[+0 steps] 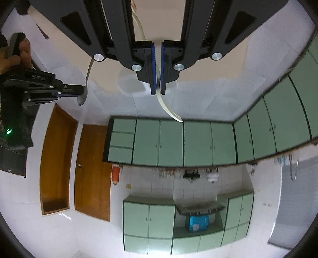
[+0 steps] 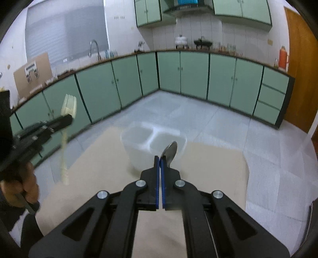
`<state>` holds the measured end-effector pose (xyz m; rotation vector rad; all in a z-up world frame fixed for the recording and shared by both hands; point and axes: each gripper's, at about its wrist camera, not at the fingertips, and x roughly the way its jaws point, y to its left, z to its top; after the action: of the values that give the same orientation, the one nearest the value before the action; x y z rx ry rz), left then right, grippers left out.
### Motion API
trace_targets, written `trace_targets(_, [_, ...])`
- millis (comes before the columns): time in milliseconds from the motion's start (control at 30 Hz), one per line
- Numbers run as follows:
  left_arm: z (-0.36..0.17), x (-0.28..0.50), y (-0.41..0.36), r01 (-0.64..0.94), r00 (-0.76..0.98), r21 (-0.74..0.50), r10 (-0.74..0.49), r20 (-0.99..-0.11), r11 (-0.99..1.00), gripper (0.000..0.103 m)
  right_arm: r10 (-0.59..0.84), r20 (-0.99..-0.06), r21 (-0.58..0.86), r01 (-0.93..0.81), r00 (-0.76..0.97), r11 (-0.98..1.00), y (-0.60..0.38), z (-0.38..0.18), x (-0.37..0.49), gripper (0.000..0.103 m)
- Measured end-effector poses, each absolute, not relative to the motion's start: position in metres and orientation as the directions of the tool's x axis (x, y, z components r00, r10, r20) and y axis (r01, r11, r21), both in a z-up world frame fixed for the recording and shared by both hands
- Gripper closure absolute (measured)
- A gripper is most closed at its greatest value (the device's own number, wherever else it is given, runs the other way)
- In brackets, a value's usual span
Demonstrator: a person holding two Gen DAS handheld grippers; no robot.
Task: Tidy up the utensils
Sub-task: 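Lift the fork with the left tool while the right tool lifts the spoon, then lower the spoon into the white holder and open the right tool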
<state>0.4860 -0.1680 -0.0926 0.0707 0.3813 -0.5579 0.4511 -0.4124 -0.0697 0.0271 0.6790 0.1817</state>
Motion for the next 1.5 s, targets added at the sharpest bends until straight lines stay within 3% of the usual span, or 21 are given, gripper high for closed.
trace_targets(300, [-0.067, 0.548, -0.201, 0.476, 0.846, -0.041, -0.47, -0.252, 0.879, 0.099, 0.196, -0.553, 0.079, -0.183, 0.81, 0.98, -0.412, -0.028, 0.517, 0.102])
trace_targets(667, [-0.139, 0.598, -0.221, 0.436, 0.838, -0.022, -0.415, -0.355, 0.9, 0.099, 0.174, -0.651, 0.076, -0.165, 0.739, 0.983, -0.419, -0.1, 0.556, 0.102])
trace_targets(733, [-0.146, 0.601, -0.223, 0.442, 0.827, -0.019, -0.416, -0.378, 0.897, 0.095, 0.179, -0.675, 0.082, -0.169, 0.716, 0.982, -0.416, -0.111, 0.556, 0.1])
trace_targets(800, [-0.149, 0.603, -0.222, 0.433, 0.828, -0.021, -0.407, -0.386, 0.901, 0.069, 0.178, -0.683, 0.084, -0.166, 0.709, 0.983, -0.413, -0.117, 0.553, 0.096])
trace_targets(867, [-0.148, 0.6, -0.216, 0.423, 0.834, -0.033, -0.403, -0.377, 0.906, 0.059, 0.179, -0.68, 0.089, -0.162, 0.711, 0.983, -0.413, -0.118, 0.546, 0.093])
trace_targets(1000, [-0.137, 0.589, -0.203, 0.426, 0.839, -0.039, -0.411, -0.357, 0.904, 0.056, 0.182, -0.667, 0.095, -0.16, 0.723, 0.983, -0.415, -0.112, 0.531, 0.078])
trace_targets(1300, [-0.13, 0.577, -0.182, 0.436, 0.813, -0.08, -0.43, -0.393, 0.897, 0.055, 0.242, -0.674, 0.158, -0.184, 0.698, 0.97, -0.409, -0.117, 0.505, 0.078])
trace_targets(1500, [-0.154, 0.535, -0.154, 0.473, 0.775, -0.051, -0.443, -0.451, 0.879, 0.043, 0.277, -0.693, 0.207, -0.184, 0.666, 0.961, -0.406, -0.151, 0.475, 0.078])
